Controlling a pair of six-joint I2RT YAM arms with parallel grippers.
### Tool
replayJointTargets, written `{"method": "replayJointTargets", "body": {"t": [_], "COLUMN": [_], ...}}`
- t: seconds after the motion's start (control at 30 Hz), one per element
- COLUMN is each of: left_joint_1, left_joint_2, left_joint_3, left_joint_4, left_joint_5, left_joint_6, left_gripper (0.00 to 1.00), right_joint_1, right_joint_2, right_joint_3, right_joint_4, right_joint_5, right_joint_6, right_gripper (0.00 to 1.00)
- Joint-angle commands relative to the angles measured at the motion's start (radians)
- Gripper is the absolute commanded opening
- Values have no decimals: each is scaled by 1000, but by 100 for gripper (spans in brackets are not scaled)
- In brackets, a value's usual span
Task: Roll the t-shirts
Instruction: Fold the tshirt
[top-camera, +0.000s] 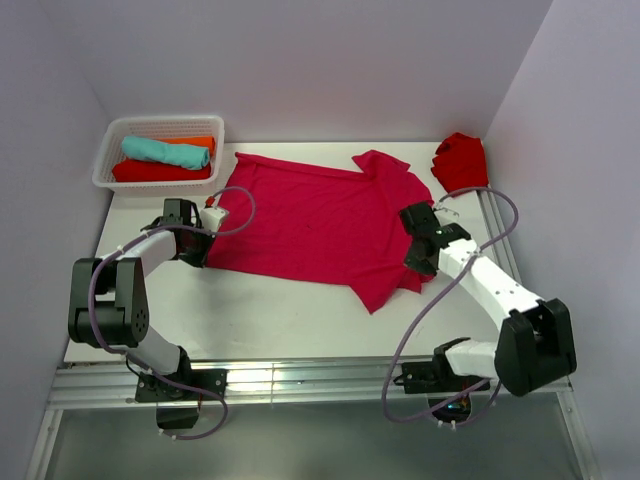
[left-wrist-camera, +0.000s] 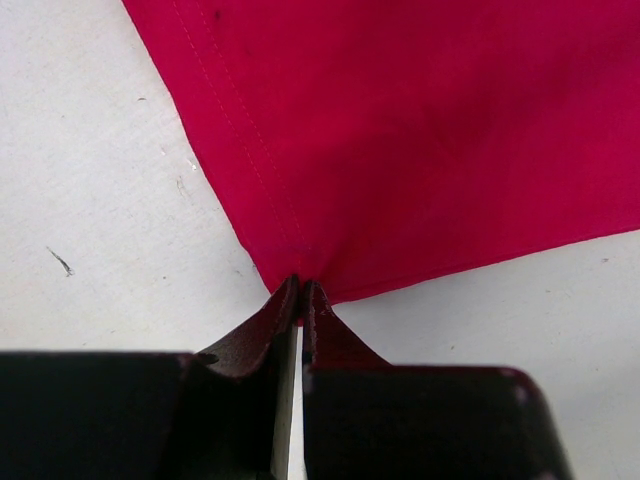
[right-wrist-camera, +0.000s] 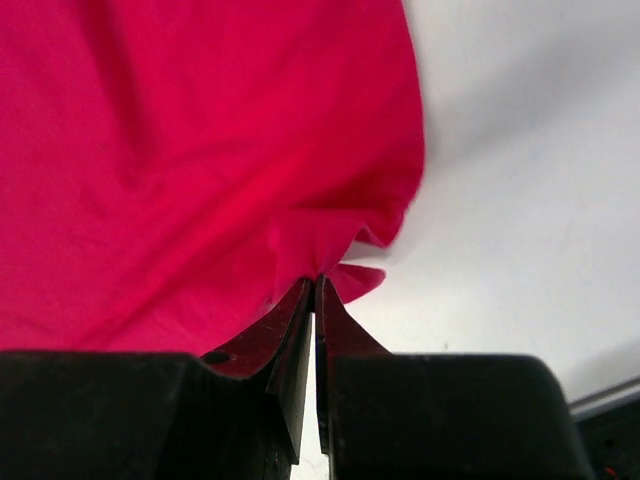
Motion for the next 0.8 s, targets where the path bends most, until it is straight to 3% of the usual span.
{"method": "replayJointTargets", "body": {"t": [0.0,0.3,0.47,0.57,0.77], "left_joint_1": [9,9,9,9,9], "left_joint_2": [17,51,61,68,66], "left_joint_3": [35,59,69,72,72], "left_joint_4": [-20,-22,-23,-25,-26], "left_joint_5": [-7,-12,-17,-17,-14], "left_joint_6": [23,23,24,24,26], "left_gripper": [9,10,11,11,11], "right_joint_1": [-29,-96,-107,-105,-104], "right_joint_2": [48,230,326,292,35], "right_joint_3": [82,192,258,257,93], "right_joint_4": [67,134,113,95,85], "right_joint_5": [16,-33,-15,-8,-39], "right_joint_6": [-50,-134,-153,-136,-70], "right_gripper": [11,21,39,43,44]}}
